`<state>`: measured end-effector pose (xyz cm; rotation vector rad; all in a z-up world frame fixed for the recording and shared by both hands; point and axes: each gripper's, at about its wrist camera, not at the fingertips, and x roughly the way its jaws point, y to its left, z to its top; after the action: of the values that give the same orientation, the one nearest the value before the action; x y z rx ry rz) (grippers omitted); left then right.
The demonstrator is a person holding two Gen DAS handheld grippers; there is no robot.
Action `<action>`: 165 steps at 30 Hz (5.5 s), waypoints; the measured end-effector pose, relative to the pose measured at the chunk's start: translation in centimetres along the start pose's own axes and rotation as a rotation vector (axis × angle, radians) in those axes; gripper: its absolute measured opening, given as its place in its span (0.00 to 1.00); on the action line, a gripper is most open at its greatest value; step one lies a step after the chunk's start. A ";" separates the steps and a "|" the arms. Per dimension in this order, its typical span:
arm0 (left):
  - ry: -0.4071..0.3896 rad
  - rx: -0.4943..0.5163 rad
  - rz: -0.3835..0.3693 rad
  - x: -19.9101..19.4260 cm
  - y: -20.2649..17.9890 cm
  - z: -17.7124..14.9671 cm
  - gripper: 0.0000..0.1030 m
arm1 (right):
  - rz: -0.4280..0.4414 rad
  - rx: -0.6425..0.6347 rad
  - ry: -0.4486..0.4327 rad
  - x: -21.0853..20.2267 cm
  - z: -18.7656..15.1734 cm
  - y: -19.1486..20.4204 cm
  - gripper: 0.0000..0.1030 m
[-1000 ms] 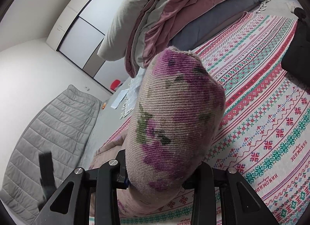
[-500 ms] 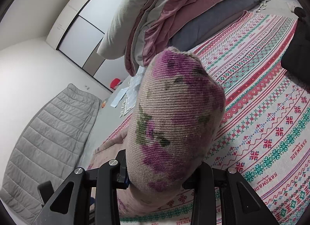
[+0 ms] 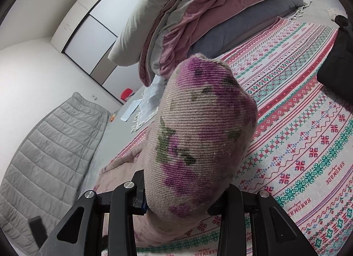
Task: Fold large clothes
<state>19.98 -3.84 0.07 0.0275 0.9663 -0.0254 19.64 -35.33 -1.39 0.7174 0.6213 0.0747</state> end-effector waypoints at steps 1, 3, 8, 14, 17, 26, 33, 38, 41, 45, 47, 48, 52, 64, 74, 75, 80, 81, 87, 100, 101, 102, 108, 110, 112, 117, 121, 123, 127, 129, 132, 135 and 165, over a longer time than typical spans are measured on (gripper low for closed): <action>0.004 -0.022 -0.012 -0.4 1.2 -0.1 0.89 | -0.009 -0.006 -0.002 0.0 0.0 0.0 0.35; 0.003 -0.098 -0.054 -0.8 4.1 -0.1 0.89 | -0.023 -0.018 -0.006 0.1 -0.1 0.1 0.35; -0.022 -0.348 -0.051 0.3 12.4 0.5 0.89 | -0.065 -0.025 0.000 0.4 -0.2 -0.2 0.35; 0.048 -0.544 -0.191 2.8 18.0 -0.7 0.89 | -0.128 -0.018 0.011 1.2 -0.5 -1.1 0.35; 0.022 -0.627 -0.256 2.1 19.9 -0.8 0.89 | -0.158 -0.064 -0.014 1.1 -0.6 -0.2 0.35; -0.044 -0.860 -0.275 -0.3 27.9 -2.6 0.89 | -0.340 -0.482 -0.185 0.4 -1.5 12.4 0.30; -0.110 -0.917 -0.300 -2.0 29.8 -3.3 0.89 | -0.296 -1.301 -0.428 1.9 -15.1 30.6 0.29; -0.082 -0.939 -0.348 -1.3 30.5 -3.7 0.89 | -0.197 -1.781 -0.265 8.0 -29.8 31.5 0.30; -0.089 -0.946 -0.341 -1.4 31.0 -3.9 0.89 | -0.179 -1.856 -0.202 10.5 -34.5 30.0 0.30; -0.088 -0.915 -0.322 -1.3 30.6 -3.6 0.89 | -0.156 -1.758 -0.179 10.0 -33.7 30.3 0.30; -0.072 -0.890 -0.350 -0.7 30.0 -3.3 0.89 | -0.130 -1.722 -0.156 9.5 -32.4 30.7 0.31; -0.061 -0.872 -0.367 -0.4 29.5 -3.1 0.89 | -0.122 -1.714 -0.156 9.3 -32.1 30.9 0.32; -0.038 -0.795 -0.381 0.2 27.3 -2.2 0.89 | -0.079 -1.633 -0.147 8.3 -30.5 31.3 0.40; 0.056 -0.695 -0.362 3.4 24.4 -1.5 0.14 | 0.050 -1.501 -0.091 5.7 -28.4 30.4 0.76; 0.051 -0.686 -0.325 3.5 24.0 -1.3 0.14 | 0.169 -0.910 -0.054 -0.9 -16.7 22.7 0.82; 0.049 -0.693 -0.329 3.4 24.1 -1.3 0.14 | 0.154 -0.851 -0.024 -0.3 -15.4 21.3 0.82; 0.031 -0.690 -0.335 3.0 24.0 -1.1 0.16 | 0.230 -0.628 0.102 3.2 -11.0 18.7 0.82; 0.030 -0.690 -0.337 3.0 24.0 -1.1 0.16 | 0.277 -0.564 0.140 3.9 -10.2 18.6 0.82; 0.019 -0.790 -0.258 1.7 26.6 -1.8 0.29 | 0.299 -0.617 0.208 6.7 -11.6 22.1 0.82; -0.033 -0.712 -0.244 1.4 24.4 -0.9 0.47 | 0.134 -0.935 0.268 8.1 -19.2 27.7 0.83; -0.038 -0.687 -0.210 1.7 23.8 -0.7 0.48 | 0.133 -0.937 0.271 8.3 -19.0 27.5 0.83; -0.045 -0.662 -0.185 1.9 23.4 -0.5 0.52 | 0.136 -0.932 0.277 8.6 -18.7 27.3 0.83; -0.025 -0.560 -0.155 3.3 21.3 0.0 0.55 | 0.168 -0.888 0.288 8.1 -16.6 25.9 0.83; -0.027 -0.537 -0.131 3.3 21.0 0.1 0.55 | 0.179 -0.869 0.276 7.3 -15.7 25.8 0.82; -0.023 -0.547 -0.139 3.5 21.2 0.2 0.55 | 0.215 -0.796 0.279 6.6 -14.4 25.4 0.76; -0.017 -0.562 -0.159 3.8 21.5 0.5 0.56 | 0.216 -0.598 0.300 6.4 -10.4 24.2 0.36; -0.017 -0.542 -0.097 4.0 21.0 0.3 0.57 | 0.141 -0.674 0.330 8.4 -13.0 25.2 0.32; -0.005 -0.532 -0.069 4.6 20.9 0.2 0.58 | 0.128 -0.680 0.329 9.0 -13.9 25.1 0.32; 0.007 -0.512 -0.053 5.5 20.5 -0.2 0.59 | 0.057 -0.762 0.295 10.4 -17.2 24.1 0.32; -0.007 -0.501 -0.041 5.3 20.4 -0.4 0.60 | 0.027 -0.793 0.268 10.2 -17.9 24.2 0.32; -0.020 -0.488 -0.049 5.0 20.3 -0.6 0.60 | 0.038 -0.751 0.316 10.0 -16.4 24.6 0.32; -0.018 -0.519 -0.090 5.0 21.0 -0.7 0.61 | 0.089 -0.743 0.351 9.1 -14.2 25.3 0.33; -0.061 -0.767 -0.331 0.8 24.3 -2.0 0.87 | 0.015 -0.610 0.357 6.6 -7.8 22.2 0.83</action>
<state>19.65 20.47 -1.45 -0.8343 0.8606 0.0410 23.86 -12.02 4.83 0.1136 0.8797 0.3957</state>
